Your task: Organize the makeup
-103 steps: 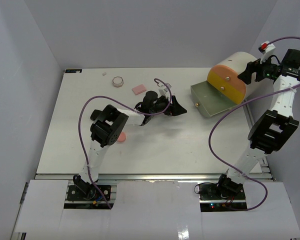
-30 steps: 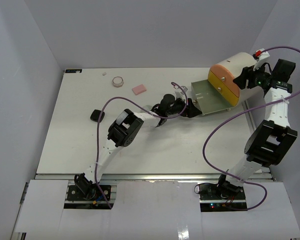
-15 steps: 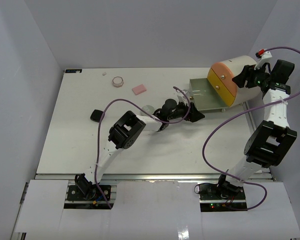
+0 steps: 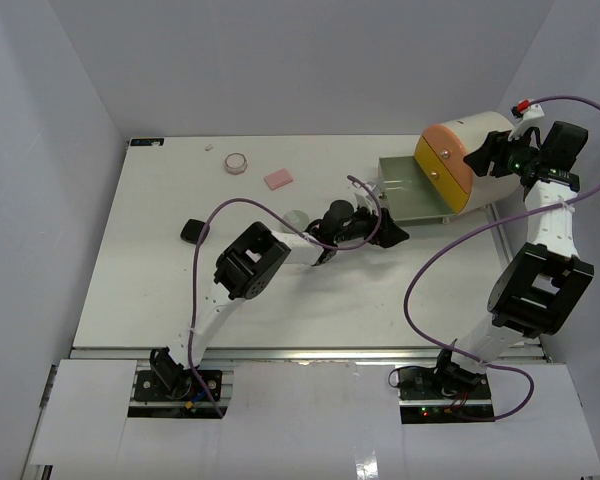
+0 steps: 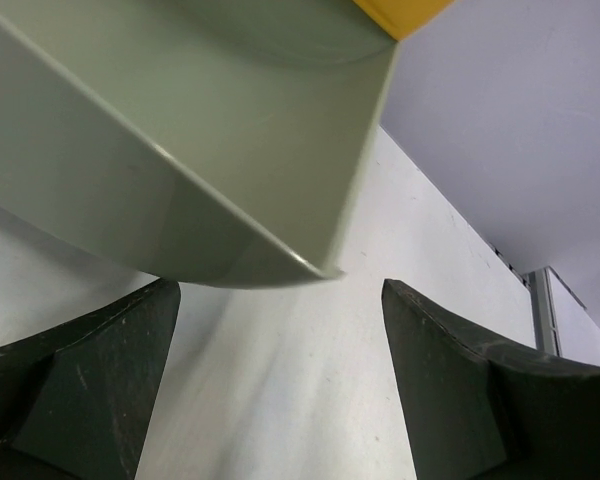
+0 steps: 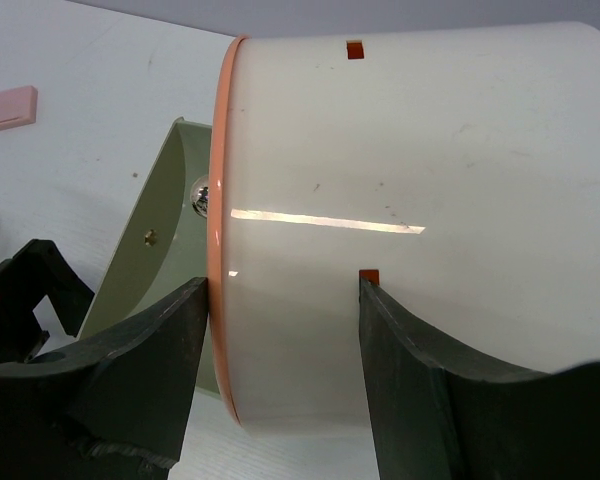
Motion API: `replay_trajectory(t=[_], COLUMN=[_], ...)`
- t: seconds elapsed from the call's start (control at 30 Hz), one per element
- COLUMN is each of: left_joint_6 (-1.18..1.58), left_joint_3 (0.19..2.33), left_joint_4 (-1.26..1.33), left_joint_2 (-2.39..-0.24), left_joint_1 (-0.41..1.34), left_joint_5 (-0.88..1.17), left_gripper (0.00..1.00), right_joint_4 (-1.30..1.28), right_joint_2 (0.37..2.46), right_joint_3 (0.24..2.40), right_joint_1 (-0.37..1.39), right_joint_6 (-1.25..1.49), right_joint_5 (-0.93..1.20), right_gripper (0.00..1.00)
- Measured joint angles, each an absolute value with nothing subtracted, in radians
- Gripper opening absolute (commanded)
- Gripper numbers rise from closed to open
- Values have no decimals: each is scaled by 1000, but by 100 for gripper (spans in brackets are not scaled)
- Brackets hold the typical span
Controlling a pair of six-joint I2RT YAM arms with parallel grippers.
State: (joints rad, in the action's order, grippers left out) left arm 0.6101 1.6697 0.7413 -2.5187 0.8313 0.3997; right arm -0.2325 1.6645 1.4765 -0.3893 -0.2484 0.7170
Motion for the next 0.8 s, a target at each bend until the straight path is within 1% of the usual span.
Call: replay_trajectory(t=[0.17,0.27,0.4,0.53,0.63,0.8], left_joint_6=[602,594,573,557,553,554], left_joint_3=[1487,1431,1408,1408,1416,1574], left_joint_4=[782,810,825,803,726,547], left_joint_2=[-2344,-2243,-2154,-2135,-2142,-2226], left_joint_1=[852,860,862,855,842,812], left_joint_5=[376,365,332,277,239,183], left_gripper=[94,94,94,93,91,87], right_joint_4=[-233,-232,-227,-194,-173,-165], right_joint_2=[1663,1663,1662,1654,1641,1626], right_joint_3=[1475,1475,1473,1450,1428,1409], right_joint_1=[-389,-388,-387,-387,-387,-385], right_joint_6=[-244,-243,-234,-197,-161,-114], right_joint_5=[717,717,718,730,740,752], right_gripper=[48,47,45,45,45,44])
